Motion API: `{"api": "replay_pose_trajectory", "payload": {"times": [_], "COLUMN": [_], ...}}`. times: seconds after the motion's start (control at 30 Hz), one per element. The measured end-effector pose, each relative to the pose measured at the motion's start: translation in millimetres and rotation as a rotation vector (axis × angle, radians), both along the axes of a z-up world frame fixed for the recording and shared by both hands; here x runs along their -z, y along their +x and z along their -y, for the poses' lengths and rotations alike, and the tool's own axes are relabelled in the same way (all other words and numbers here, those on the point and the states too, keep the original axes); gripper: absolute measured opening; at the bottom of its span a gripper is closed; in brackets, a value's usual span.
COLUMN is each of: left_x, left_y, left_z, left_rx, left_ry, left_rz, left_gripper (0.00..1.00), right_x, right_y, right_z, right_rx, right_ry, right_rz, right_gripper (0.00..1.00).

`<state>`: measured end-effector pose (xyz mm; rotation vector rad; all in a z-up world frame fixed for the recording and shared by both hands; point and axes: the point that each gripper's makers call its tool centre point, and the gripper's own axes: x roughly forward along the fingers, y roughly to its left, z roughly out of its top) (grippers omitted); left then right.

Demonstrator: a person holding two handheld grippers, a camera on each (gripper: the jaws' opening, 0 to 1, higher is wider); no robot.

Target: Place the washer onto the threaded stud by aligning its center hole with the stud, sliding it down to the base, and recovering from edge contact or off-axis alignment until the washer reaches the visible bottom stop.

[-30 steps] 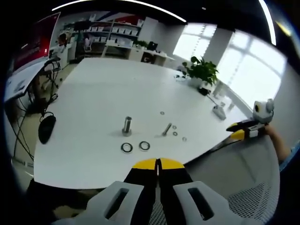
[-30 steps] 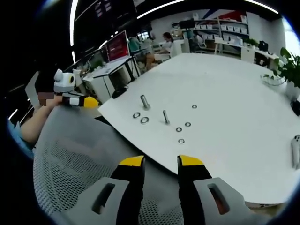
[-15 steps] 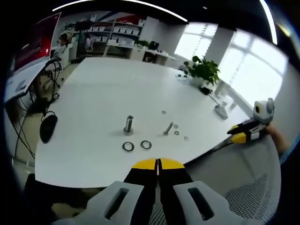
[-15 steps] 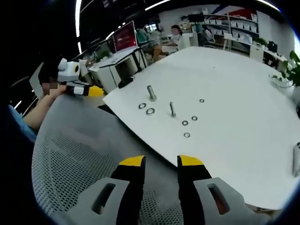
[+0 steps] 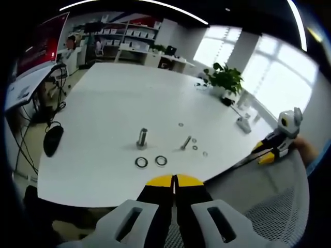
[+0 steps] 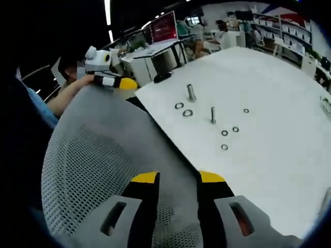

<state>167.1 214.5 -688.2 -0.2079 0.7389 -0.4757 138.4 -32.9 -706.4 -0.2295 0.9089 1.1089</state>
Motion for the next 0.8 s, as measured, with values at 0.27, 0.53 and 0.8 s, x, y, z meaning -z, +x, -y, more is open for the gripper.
{"api": "replay_pose_trajectory", "payload": {"times": [0.27, 0.53, 0.8], "left_x": [-1.4, -0.5, 2.2], "left_y": [0.6, 0.7, -1.1], "left_z": [0.8, -0.7, 0.5], "left_rx": [0.013, 0.006, 0.02], "left_ry": [0.004, 0.005, 0.016], "left_rz": [0.013, 0.01, -0.003], "left_gripper": [0.0, 0.0, 0.0], "right_x": [-4.1, 35.3, 81.1], "right_y": [32.4, 73.2, 94.9], "right_z": [-8.0, -6.3, -4.9], "right_rx": [-0.114, -0.125, -0.176], "right_ry": [-0.018, -0.133, -0.305], "right_rz": [0.01, 0.016, -0.002], "right_gripper": [0.3, 0.28, 0.24]}}
